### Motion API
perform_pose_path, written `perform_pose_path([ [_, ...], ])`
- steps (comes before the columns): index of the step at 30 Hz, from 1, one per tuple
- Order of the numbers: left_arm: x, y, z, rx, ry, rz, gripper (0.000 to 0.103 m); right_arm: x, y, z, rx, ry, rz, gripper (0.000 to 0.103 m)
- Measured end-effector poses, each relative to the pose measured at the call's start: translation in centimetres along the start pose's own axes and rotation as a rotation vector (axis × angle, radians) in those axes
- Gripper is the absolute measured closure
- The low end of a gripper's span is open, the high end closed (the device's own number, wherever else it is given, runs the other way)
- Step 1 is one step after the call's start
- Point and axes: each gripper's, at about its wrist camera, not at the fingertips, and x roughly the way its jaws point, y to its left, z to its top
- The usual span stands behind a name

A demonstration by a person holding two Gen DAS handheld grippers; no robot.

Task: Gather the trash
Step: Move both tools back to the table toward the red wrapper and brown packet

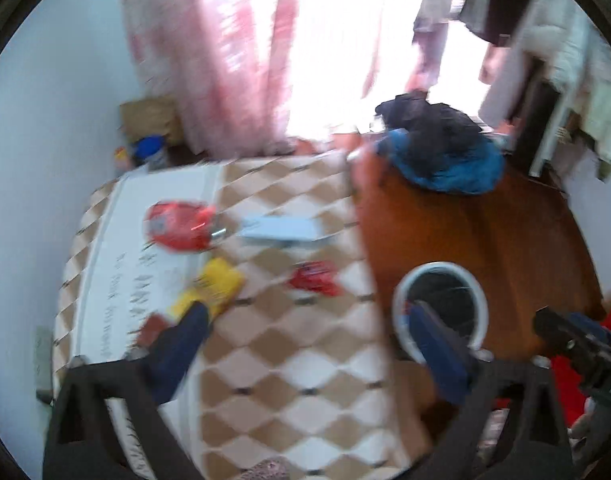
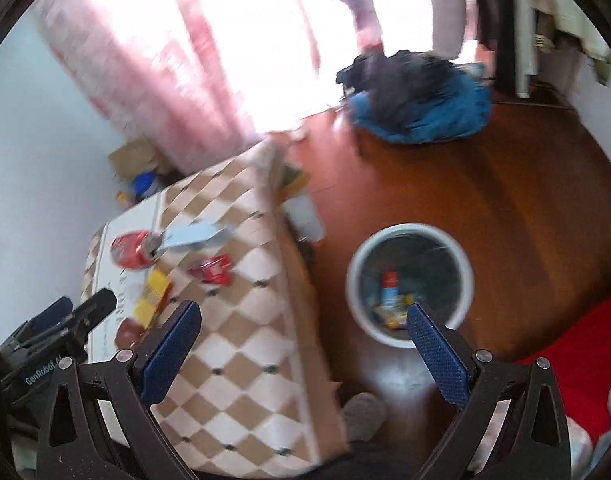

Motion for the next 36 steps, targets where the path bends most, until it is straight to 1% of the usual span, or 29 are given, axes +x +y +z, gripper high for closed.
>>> perform_pose_path([
  [1,1.0,2.4,-0.3,-0.033,0.021,0.029,0.000,1.8,1.8,0.2,-0.015,0.026,0.018,0.000],
  [3,2.5,6.1,-1.3,-0.084,0.054,0.072,0.000,4.6,4.0,0.5,-0.040,0.059,0.039,0.000],
  [4,3.3,7.9,-2.0,-0.112,0.075,0.099,0.000,6.8,5.7,0.7,-0.066,0.087,0.039,0.000],
  [6,5.7,12.0,-3.3,-0.180,0.135,0.146,0.000,9.7,7.5,1.0,-0.090,0.117,0.036,0.000],
  [10,8.9,17.3,-6.2,-0.282,0.208,0.177,0.000,16.7,11.0,1.6,-0.140,0.207,0.017,0.000],
  [11,9.4,18.2,-6.8,-0.297,0.218,0.184,0.000,17.6,11.3,1.7,-0.143,0.219,0.011,0.001],
  [12,10.0,19.2,-7.4,-0.321,0.231,0.183,0.000,18.9,11.9,1.9,-0.140,0.230,0.006,0.004],
  [13,10.5,19.9,-7.9,-0.345,0.243,0.172,0.000,19.9,12.3,2.0,-0.138,0.239,-0.002,0.010],
  [14,11.2,20.7,-8.4,-0.372,0.260,0.159,0.000,20.6,12.4,2.1,-0.134,0.244,-0.008,0.013],
  [16,12.1,21.5,-8.7,-0.405,0.273,0.135,0.000,22.2,12.9,2.4,-0.120,0.260,-0.018,0.027],
  [17,12.6,21.8,-8.9,-0.424,0.280,0.127,0.000,22.7,13.1,2.4,-0.116,0.267,-0.021,0.031],
  [19,13.4,22.2,-8.9,-0.446,0.291,0.113,0.000,23.6,13.3,2.3,-0.111,0.279,-0.020,0.046],
  [20,13.8,22.3,-8.9,-0.454,0.301,0.105,0.000,23.8,13.4,2.2,-0.112,0.282,-0.016,0.046],
  [21,14.4,22.4,-9.0,-0.459,0.313,0.098,0.000,23.9,13.5,2.1,-0.117,0.281,-0.015,0.050],
  [22,14.8,22.5,-9.0,-0.461,0.321,0.094,0.001,23.7,13.7,2.0,-0.130,0.275,-0.012,0.058],
  [24,15.3,22.5,-9.0,-0.454,0.320,0.095,0.010,23.6,14.3,1.7,-0.158,0.267,-0.017,0.068],
  [25,15.3,22.4,-8.9,-0.448,0.310,0.099,0.022,23.3,14.3,1.7,-0.164,0.260,-0.014,0.073],
  [26,15.0,22.2,-8.9,-0.437,0.294,0.108,0.037,22.9,14.4,1.5,-0.168,0.255,-0.009,0.076],
  [27,14.7,22.0,-8.8,-0.428,0.274,0.117,0.042,22.7,14.5,1.4,-0.172,0.250,-0.009,0.080],
  [29,14.1,21.6,-8.7,-0.414,0.246,0.127,0.065,21.9,14.6,1.3,-0.180,0.235,0.001,0.085],
  [30,13.8,21.5,-8.7,-0.406,0.238,0.125,0.072,21.7,14.7,1.3,-0.182,0.233,0.006,0.088],
  [31,13.6,21.5,-8.8,-0.402,0.232,0.123,0.082,21.3,14.8,1.2,-0.187,0.230,0.010,0.089],
  [32,13.6,21.6,-8.5,-0.396,0.226,0.124,0.089,21.0,14.8,1.0,-0.190,0.228,0.015,0.090],
  [33,13.3,21.6,-8.6,-0.390,0.218,0.119,0.093,20.8,14.8,0.9,-0.193,0.226,0.021,0.092],
  [34,13.0,21.6,-8.7,-0.385,0.212,0.119,0.099,20.5,14.8,0.8,-0.194,0.222,0.025,0.093],
  [36,12.0,21.7,-8.9,-0.378,0.196,0.119,0.099,19.9,14.8,0.6,-0.196,0.213,0.033,0.094],
])
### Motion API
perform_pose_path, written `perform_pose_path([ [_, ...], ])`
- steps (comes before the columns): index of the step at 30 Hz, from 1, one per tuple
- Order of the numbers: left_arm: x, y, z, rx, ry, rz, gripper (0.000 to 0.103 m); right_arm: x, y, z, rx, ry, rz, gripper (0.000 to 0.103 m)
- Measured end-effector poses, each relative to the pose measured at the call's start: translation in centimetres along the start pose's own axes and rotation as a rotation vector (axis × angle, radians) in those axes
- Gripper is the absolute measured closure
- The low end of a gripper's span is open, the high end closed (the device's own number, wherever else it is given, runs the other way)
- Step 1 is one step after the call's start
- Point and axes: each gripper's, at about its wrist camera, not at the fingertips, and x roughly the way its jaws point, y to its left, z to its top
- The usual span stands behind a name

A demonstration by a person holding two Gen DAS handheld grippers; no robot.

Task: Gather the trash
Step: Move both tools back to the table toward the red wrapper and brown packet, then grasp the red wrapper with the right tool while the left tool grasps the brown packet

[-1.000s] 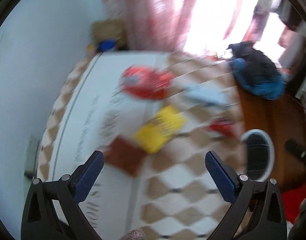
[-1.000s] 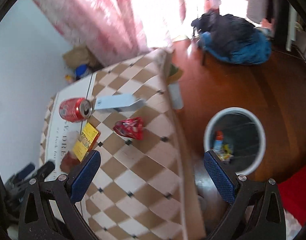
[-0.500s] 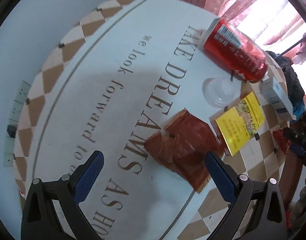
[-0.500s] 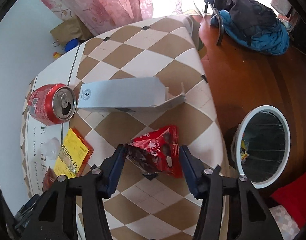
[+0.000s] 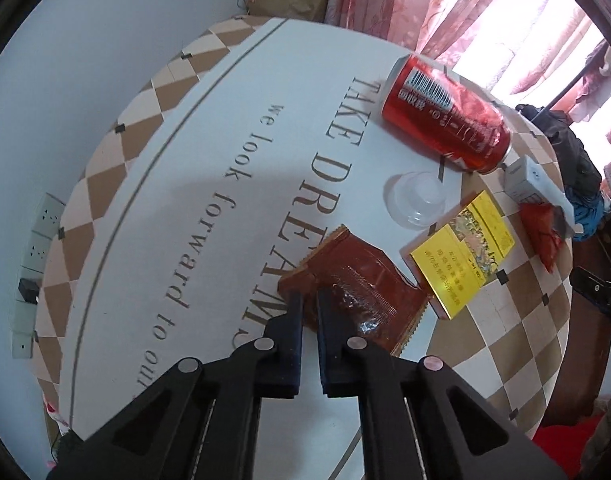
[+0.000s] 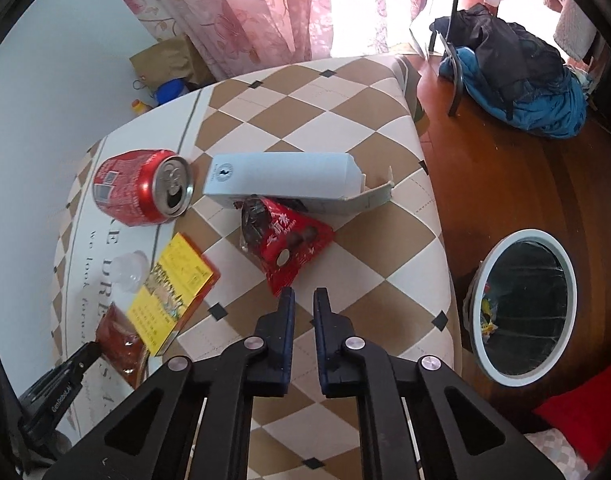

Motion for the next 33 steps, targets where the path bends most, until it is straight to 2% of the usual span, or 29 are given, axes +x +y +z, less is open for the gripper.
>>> perform_pose_path([
  [7,-3.6,1.0,0.1,0.035,-0.085,0.020,0.101,-2.9,0.4,-1.7,0.002,-0.045,0.065,0.097],
  [11,-4.4,1.2,0.9,0.019,-0.112,0.013,0.101,-3.2,0.1,-1.2,0.042,-0.056,0.104,0.095],
  [12,-4.2,1.5,1.0,0.000,-0.104,0.003,0.101,-2.8,-0.1,-0.7,0.051,-0.044,0.098,0.089],
  [13,-3.6,1.8,1.1,-0.022,-0.079,-0.021,0.100,-2.5,0.0,-0.3,0.054,-0.043,0.089,0.074],
  [15,-2.4,2.1,1.2,-0.058,-0.026,-0.068,0.100,-1.8,0.1,0.5,0.048,-0.044,0.082,0.052],
  [18,-0.7,2.4,1.0,-0.095,0.029,-0.098,0.099,-0.2,1.0,1.9,0.005,-0.029,0.038,0.050],
  [22,0.7,2.5,1.4,-0.108,0.051,-0.098,0.094,2.7,2.0,4.0,-0.016,-0.003,0.008,0.051],
  [23,0.9,2.4,1.5,-0.107,0.055,-0.097,0.082,3.2,2.1,4.3,-0.016,0.000,0.005,0.054],
  [24,1.2,2.3,1.6,-0.102,0.062,-0.094,0.068,3.9,2.4,4.6,-0.026,0.012,-0.003,0.074],
  [25,1.4,2.2,1.7,-0.097,0.065,-0.083,0.029,4.4,2.7,4.6,-0.038,0.017,-0.016,0.090],
  [26,1.4,2.1,1.8,-0.092,0.060,-0.078,0.011,4.5,2.8,4.6,-0.044,0.014,-0.021,0.090],
  [28,1.4,2.1,2.0,-0.082,0.046,-0.080,0.011,4.0,3.0,4.0,-0.057,-0.006,-0.019,0.098],
  [33,1.3,2.5,1.7,-0.090,0.071,-0.115,0.011,1.7,2.4,1.2,-0.049,-0.038,0.046,0.100],
])
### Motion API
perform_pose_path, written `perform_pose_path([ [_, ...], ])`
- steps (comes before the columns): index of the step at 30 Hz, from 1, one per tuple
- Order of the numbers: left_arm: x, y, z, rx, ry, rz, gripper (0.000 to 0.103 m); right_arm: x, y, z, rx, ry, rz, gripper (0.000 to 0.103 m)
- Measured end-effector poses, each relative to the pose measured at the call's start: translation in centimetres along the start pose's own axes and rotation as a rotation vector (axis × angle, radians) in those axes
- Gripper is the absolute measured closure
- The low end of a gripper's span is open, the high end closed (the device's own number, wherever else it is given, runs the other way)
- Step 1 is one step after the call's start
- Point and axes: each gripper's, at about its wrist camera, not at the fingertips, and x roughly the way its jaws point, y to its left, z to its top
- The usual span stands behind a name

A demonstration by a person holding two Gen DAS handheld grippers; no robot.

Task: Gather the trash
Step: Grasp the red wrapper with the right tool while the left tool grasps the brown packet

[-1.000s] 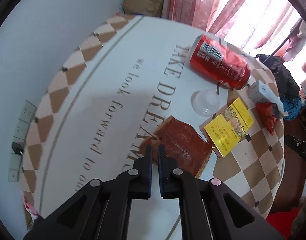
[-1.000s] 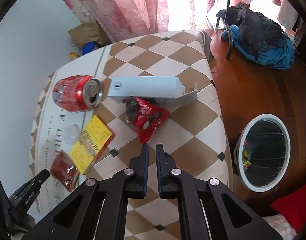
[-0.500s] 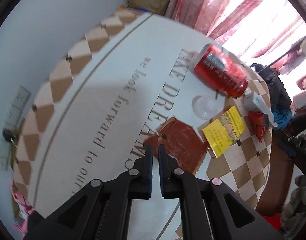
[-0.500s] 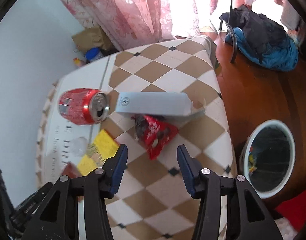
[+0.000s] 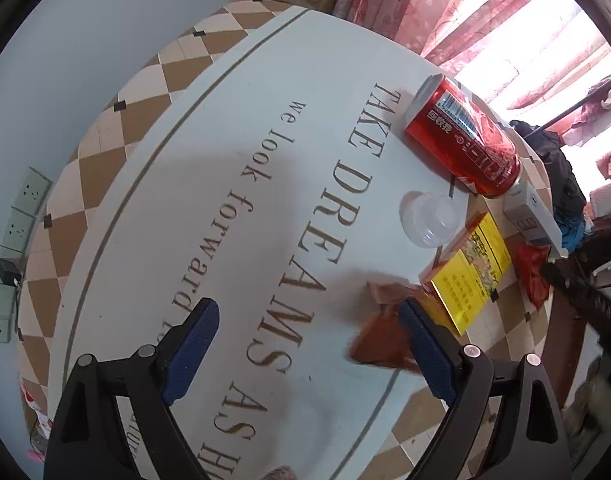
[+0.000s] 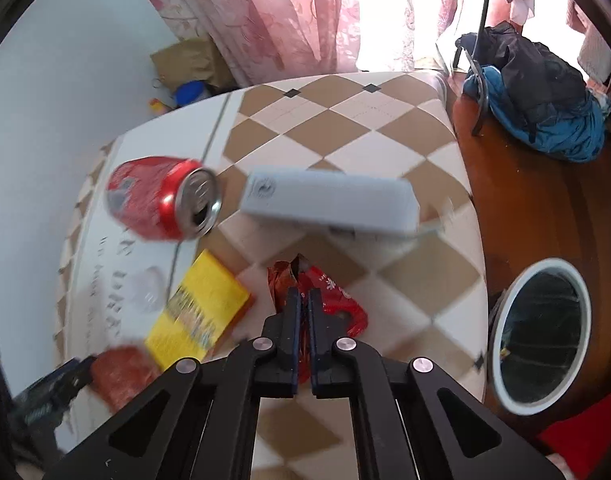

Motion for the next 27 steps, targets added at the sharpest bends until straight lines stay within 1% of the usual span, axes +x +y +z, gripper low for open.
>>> perform_pose_path([
  [4,-1.5,0.8,-1.0,-0.030,-0.011,-0.041,0.011,-2.8,-0.8,-3.8,0.035,-0.019,0.041,0.101],
  [6,-2.4,1.3,-1.8,-0.047,-0.017,-0.064,0.011,-3.7,-1.2,-6.0,0.058,-0.018,0.047,0.101],
  [9,-2.9,1.7,-3.0,-0.073,-0.004,-0.097,0.011,-4.2,-1.9,-9.0,0.109,-0.014,0.042,0.101],
  [10,-2.7,1.7,-3.3,-0.081,0.006,-0.108,0.012,-4.0,-2.3,-10.1,0.132,-0.005,0.041,0.101],
  [13,-1.2,0.8,-3.4,-0.105,0.048,-0.147,0.013,-3.4,-2.9,-11.9,0.197,-0.002,0.035,0.101],
  [15,-0.1,-0.2,-3.1,-0.116,0.063,-0.174,0.013,-3.3,-3.1,-12.4,0.225,-0.009,0.024,0.101],
  [17,1.2,-1.4,-2.4,-0.115,0.083,-0.178,0.014,-3.4,-3.3,-12.7,0.263,-0.017,0.028,0.101],
  [18,1.5,-1.8,-2.2,-0.109,0.086,-0.173,0.018,-3.4,-3.3,-12.7,0.269,-0.020,0.025,0.101],
  [19,2.0,-2.4,-2.0,-0.093,0.089,-0.148,0.030,-3.5,-3.3,-12.7,0.278,-0.022,0.027,0.101],
  [20,2.4,-3.2,-1.8,-0.072,0.091,-0.107,0.035,-3.5,-3.2,-12.6,0.281,-0.021,0.030,0.101],
  [21,2.2,-3.7,-1.7,-0.051,0.070,-0.092,0.042,-3.6,-3.2,-12.6,0.280,-0.021,0.029,0.101],
  [22,2.1,-4.2,-1.7,-0.027,0.058,-0.083,0.074,-3.8,-3.0,-12.5,0.274,-0.027,0.023,0.101],
  [23,2.0,-4.9,-1.6,0.008,0.054,-0.039,0.086,-4.1,-2.8,-12.5,0.271,-0.030,0.023,0.101],
  [24,1.7,-5.2,-1.7,0.026,0.043,-0.033,0.090,-4.2,-2.6,-12.4,0.267,-0.034,0.023,0.101],
  [25,1.5,-5.5,-1.7,0.042,0.034,-0.031,0.100,-4.6,-2.4,-12.4,0.259,-0.039,0.021,0.101],
  [27,0.5,-5.9,-2.0,0.088,0.002,-0.004,0.100,-5.1,-2.1,-12.4,0.250,-0.047,0.024,0.101],
])
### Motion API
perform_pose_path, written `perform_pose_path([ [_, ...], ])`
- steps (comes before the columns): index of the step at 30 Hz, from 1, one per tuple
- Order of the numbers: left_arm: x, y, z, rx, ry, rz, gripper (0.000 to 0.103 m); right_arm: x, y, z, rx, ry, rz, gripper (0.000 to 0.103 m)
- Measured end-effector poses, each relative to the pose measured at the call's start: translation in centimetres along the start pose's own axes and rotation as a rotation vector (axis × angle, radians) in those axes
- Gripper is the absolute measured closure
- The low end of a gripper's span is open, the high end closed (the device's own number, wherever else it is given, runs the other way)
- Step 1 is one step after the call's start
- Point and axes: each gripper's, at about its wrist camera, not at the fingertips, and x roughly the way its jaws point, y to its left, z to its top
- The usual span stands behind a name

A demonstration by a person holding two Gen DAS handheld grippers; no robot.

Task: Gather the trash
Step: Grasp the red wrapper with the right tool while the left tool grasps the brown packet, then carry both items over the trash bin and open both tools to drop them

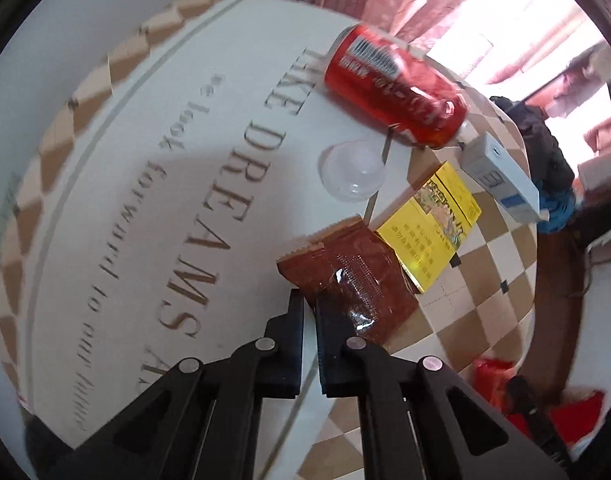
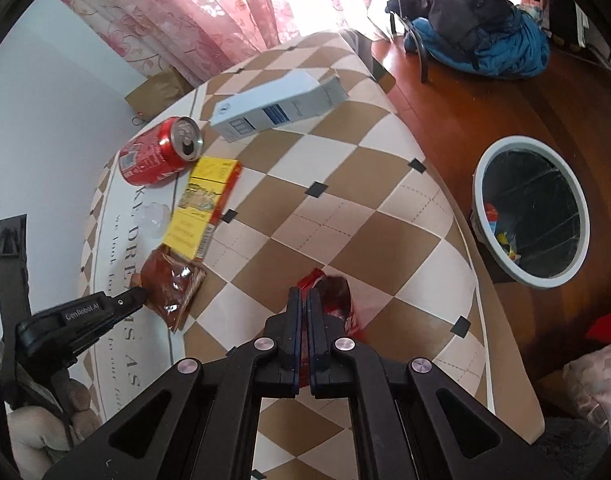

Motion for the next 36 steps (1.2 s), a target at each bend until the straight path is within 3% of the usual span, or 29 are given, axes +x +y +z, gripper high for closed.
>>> perform_pose_path([
  [15,-10.6,1.9,-3.2,0.090,-0.182,-0.004,0.101,-6.5,0.5,-0.1,-0.011,-0.076,0.129,0.101],
  [22,-11.5,1.4,-3.3,0.091,-0.196,-0.013,0.101,-6.9,-1.4,0.4,0.037,-0.054,0.175,0.101],
  [24,-11.2,1.4,-3.4,0.083,-0.184,-0.020,0.101,-6.2,-1.7,0.5,0.032,-0.040,0.143,0.100],
  [26,-11.2,1.1,-3.6,0.096,-0.188,-0.012,0.101,-5.0,-1.8,0.9,0.020,-0.011,0.090,0.084],
  [27,-11.1,0.8,-3.7,0.105,-0.189,-0.005,0.101,-4.4,-1.8,1.0,0.012,0.004,0.078,0.058],
  [28,-11.0,0.6,-3.8,0.115,-0.191,0.004,0.101,-3.3,-1.7,1.2,-0.006,0.026,0.064,0.042],
  [32,-9.1,0.0,-4.0,0.141,-0.189,0.063,0.101,-0.2,-0.5,1.5,-0.072,0.080,0.002,0.042],
  [33,-8.7,-0.1,-4.0,0.143,-0.185,0.073,0.101,0.5,-0.3,1.5,-0.085,0.093,-0.007,0.048],
  [34,-8.1,-0.1,-4.0,0.147,-0.180,0.084,0.101,1.4,-0.2,1.5,-0.100,0.114,-0.026,0.070],
  [36,-7.2,-0.4,-4.1,0.155,-0.170,0.099,0.101,2.9,0.0,1.4,-0.111,0.146,-0.024,0.087],
])
